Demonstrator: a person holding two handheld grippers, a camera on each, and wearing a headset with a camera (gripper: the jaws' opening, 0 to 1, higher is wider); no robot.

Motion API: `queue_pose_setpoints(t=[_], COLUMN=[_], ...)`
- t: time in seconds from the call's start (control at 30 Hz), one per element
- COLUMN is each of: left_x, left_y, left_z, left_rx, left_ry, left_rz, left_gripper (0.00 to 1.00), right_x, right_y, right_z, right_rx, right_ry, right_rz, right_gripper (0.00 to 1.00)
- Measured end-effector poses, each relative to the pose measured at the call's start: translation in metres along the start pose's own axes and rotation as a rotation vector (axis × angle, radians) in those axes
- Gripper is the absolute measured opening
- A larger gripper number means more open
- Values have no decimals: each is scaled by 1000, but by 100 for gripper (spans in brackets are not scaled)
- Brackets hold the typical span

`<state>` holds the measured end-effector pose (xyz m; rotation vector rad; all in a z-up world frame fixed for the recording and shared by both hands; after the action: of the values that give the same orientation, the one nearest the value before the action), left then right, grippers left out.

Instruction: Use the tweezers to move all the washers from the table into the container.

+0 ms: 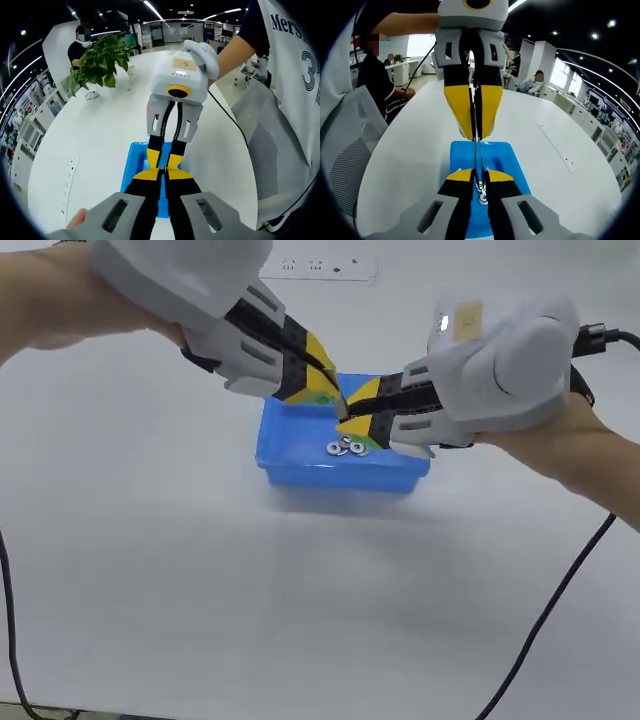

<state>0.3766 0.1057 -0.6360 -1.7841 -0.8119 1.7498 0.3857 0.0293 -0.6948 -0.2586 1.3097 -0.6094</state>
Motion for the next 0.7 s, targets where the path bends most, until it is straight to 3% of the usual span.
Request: queue_pose_setpoints(t=[0.2, 0.37, 0.53, 0.7], left_x=[-12, -14, -11, 1], left_y=[-18, -29, -32, -22], left_z=[19, 34, 54, 79], left_rx=[-20, -30, -32, -27], left_ry=[40, 48, 43, 26], left_rz=[28, 27, 40, 54], left_gripper=[6, 6, 6, 6], right_x=[-17, -31, -37, -33], right_y=[-20, -37, -48, -55], right_z=[-8, -22, -40, -59], right_rx=[20, 18, -7, -42], right_ry=[-25, -30, -27, -34], right_rz=[7, 7, -4, -35], right_gripper=[8, 7, 7, 7])
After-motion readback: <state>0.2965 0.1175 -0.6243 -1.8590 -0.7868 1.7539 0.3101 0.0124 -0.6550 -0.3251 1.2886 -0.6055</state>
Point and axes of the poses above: the centre of the closed fingertips' face, and the gripper's own axes: y roughly forward along the fingers, z roughly to its right, x roughly out of its underside, the point moved 6 cm from there along -y, roughly backward along the fingers, and after that the axes turned 7 degrees about x, right-handed, at the moved point
